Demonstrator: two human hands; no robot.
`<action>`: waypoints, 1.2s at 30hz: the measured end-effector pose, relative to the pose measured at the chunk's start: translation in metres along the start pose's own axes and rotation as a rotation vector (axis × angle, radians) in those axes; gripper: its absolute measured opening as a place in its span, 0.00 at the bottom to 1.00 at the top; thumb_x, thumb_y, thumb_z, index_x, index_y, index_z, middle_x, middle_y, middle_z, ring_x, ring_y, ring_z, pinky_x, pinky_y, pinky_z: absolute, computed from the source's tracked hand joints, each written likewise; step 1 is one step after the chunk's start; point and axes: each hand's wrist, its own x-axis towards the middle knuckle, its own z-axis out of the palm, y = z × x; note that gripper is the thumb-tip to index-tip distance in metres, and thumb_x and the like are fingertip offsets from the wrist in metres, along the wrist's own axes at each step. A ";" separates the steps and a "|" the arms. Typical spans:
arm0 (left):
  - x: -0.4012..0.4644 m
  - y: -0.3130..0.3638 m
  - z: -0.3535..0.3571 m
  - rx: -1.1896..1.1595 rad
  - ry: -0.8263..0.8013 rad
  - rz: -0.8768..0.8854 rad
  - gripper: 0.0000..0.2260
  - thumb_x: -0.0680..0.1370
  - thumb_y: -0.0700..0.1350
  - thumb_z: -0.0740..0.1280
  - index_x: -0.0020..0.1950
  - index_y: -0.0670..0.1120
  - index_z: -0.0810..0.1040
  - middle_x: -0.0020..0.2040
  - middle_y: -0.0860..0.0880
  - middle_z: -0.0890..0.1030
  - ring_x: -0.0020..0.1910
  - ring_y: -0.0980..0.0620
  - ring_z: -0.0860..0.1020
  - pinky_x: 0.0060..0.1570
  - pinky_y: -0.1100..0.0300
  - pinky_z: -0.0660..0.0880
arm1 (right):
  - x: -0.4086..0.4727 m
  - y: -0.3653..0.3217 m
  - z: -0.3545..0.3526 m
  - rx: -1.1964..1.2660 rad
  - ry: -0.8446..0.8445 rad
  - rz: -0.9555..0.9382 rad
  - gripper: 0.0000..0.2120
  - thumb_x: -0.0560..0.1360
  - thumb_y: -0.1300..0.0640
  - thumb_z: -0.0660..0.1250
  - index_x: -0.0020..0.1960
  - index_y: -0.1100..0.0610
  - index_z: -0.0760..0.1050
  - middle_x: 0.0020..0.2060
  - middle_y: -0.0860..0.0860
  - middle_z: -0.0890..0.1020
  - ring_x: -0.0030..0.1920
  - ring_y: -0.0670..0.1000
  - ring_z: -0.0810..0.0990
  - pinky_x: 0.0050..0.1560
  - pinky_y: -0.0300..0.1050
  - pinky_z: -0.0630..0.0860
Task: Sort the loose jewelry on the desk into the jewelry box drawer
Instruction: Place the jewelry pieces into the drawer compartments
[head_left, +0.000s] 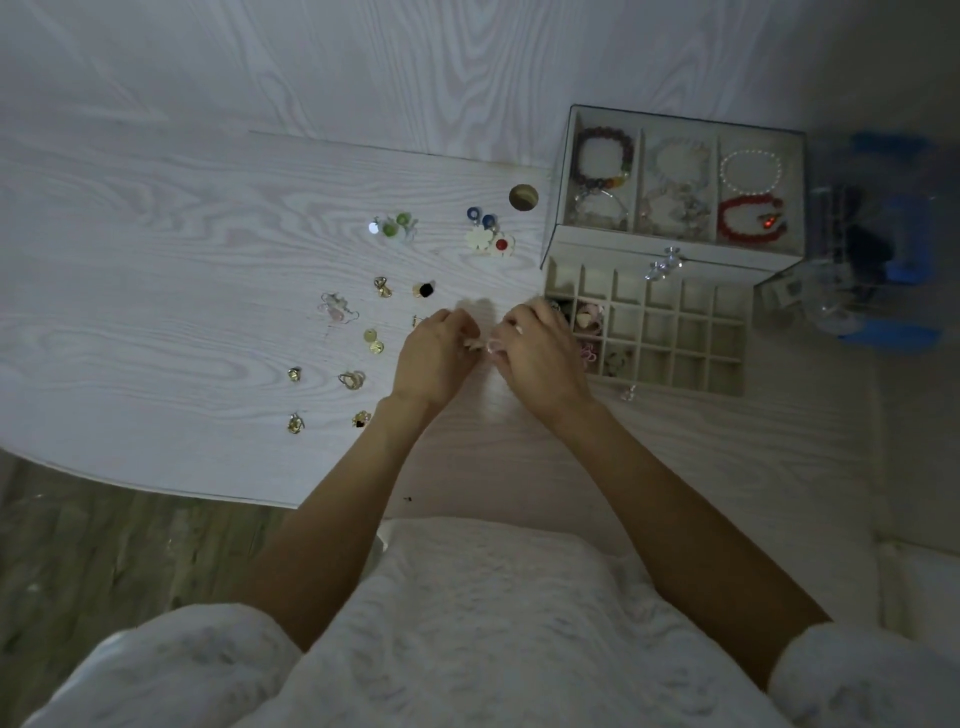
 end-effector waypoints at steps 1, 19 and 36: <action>0.000 0.000 0.001 -0.004 0.009 -0.003 0.07 0.71 0.39 0.69 0.49 0.40 0.78 0.46 0.41 0.80 0.44 0.41 0.78 0.41 0.55 0.70 | 0.000 0.002 -0.007 0.068 -0.004 0.021 0.06 0.73 0.59 0.67 0.46 0.61 0.80 0.42 0.56 0.80 0.48 0.57 0.75 0.49 0.50 0.73; -0.006 -0.001 0.012 -0.009 0.025 0.087 0.09 0.70 0.36 0.68 0.49 0.40 0.79 0.46 0.40 0.80 0.45 0.41 0.77 0.42 0.56 0.71 | 0.037 0.047 -0.026 0.003 0.006 0.448 0.13 0.77 0.51 0.62 0.56 0.58 0.75 0.54 0.56 0.77 0.53 0.58 0.77 0.45 0.49 0.73; 0.054 0.064 0.021 -0.179 0.125 0.274 0.12 0.70 0.39 0.69 0.53 0.44 0.79 0.52 0.43 0.77 0.45 0.46 0.78 0.42 0.51 0.79 | -0.007 0.072 -0.021 0.174 0.072 0.232 0.13 0.75 0.62 0.62 0.57 0.60 0.78 0.54 0.56 0.82 0.52 0.60 0.78 0.57 0.53 0.72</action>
